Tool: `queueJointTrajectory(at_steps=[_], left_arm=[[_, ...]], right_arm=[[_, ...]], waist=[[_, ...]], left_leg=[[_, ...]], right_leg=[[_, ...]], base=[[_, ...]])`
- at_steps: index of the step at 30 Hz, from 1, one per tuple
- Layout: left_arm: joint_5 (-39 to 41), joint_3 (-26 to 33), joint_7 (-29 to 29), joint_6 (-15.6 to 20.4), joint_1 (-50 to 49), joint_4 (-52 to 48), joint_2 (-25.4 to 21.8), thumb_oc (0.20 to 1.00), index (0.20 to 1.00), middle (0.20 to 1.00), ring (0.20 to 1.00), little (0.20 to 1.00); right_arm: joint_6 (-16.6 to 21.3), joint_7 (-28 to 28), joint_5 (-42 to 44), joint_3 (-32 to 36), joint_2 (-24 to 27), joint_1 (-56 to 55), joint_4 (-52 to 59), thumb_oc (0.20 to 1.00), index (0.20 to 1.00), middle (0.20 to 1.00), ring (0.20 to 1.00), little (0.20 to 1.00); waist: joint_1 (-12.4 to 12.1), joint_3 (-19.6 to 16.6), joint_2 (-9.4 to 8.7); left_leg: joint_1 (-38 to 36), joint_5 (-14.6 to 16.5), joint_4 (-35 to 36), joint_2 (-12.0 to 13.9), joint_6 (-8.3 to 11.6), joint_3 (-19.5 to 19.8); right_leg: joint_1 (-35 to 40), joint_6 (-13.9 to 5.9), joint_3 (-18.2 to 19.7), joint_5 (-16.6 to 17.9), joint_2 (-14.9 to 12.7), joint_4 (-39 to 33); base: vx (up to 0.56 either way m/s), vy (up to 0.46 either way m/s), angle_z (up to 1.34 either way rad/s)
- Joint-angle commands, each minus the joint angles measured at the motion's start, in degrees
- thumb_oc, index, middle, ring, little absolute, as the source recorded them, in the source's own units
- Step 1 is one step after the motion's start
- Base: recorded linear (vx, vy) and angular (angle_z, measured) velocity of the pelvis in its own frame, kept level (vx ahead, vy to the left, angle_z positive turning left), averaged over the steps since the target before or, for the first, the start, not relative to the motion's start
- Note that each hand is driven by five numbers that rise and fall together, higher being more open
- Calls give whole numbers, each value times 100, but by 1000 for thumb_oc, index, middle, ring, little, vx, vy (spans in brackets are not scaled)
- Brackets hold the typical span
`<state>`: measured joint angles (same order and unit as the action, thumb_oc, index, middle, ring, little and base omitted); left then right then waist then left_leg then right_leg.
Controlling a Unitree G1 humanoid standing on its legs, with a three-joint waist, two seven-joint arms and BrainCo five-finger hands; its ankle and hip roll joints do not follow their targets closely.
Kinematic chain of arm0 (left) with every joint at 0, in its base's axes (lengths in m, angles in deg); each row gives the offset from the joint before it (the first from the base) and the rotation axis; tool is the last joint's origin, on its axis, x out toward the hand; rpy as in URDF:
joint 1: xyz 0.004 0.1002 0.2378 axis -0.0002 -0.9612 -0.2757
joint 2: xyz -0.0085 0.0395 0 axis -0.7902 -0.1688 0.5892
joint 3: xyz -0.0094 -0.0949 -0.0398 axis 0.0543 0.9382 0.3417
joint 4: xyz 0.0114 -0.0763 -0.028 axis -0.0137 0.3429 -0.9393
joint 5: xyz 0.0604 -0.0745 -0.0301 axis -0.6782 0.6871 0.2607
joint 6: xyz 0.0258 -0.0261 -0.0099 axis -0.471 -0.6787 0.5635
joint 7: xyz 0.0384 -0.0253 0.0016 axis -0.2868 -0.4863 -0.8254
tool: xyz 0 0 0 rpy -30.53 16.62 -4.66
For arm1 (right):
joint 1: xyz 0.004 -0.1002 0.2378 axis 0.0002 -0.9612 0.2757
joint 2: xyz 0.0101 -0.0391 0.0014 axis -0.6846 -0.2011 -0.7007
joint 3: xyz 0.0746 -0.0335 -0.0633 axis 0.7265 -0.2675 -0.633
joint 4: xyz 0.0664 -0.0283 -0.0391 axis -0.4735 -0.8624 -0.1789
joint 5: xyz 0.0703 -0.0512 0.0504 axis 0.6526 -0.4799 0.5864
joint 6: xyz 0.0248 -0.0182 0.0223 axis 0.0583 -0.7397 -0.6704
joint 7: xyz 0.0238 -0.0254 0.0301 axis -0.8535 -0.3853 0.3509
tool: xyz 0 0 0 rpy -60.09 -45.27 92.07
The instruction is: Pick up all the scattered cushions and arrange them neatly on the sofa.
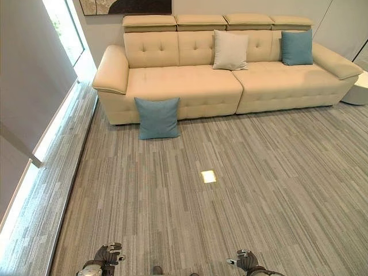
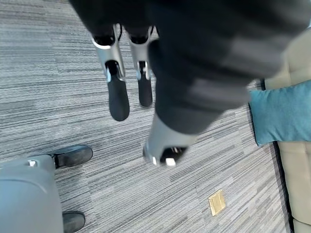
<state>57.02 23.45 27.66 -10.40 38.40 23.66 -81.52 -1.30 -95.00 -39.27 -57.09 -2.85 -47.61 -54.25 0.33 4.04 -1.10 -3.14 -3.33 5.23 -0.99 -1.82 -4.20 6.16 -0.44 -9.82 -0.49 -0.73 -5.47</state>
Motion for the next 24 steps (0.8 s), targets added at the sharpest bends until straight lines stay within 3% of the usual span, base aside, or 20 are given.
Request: queueJointTrajectory(at_steps=[1, 24], left_arm=[[-330, -47, 61, 88, 387, 448, 71, 1000, 1000, 1000, 1000, 1000], [-457, -284, -28, 74, 515, 380, 135, 1000, 1000, 1000, 1000, 1000]], right_arm=[[36, 17, 58, -128, -15, 210, -246, 1000, 1000, 1000, 1000, 1000], [24, 21, 112, -194, -34, 215, -241, 1000, 1000, 1000, 1000, 1000]], waist=[[-3, 122, -114], [65, 297, -141]], left_leg=[[-344, 994, -23, 146, 200, -48], [-307, 869, -23, 353, 336, -85]], right_leg=[[0, -452, -207, -385, -336, 47], [-64, -327, -199, -511, -164, 47]], base=[[0, 0, 0], [5, -49, -3]])
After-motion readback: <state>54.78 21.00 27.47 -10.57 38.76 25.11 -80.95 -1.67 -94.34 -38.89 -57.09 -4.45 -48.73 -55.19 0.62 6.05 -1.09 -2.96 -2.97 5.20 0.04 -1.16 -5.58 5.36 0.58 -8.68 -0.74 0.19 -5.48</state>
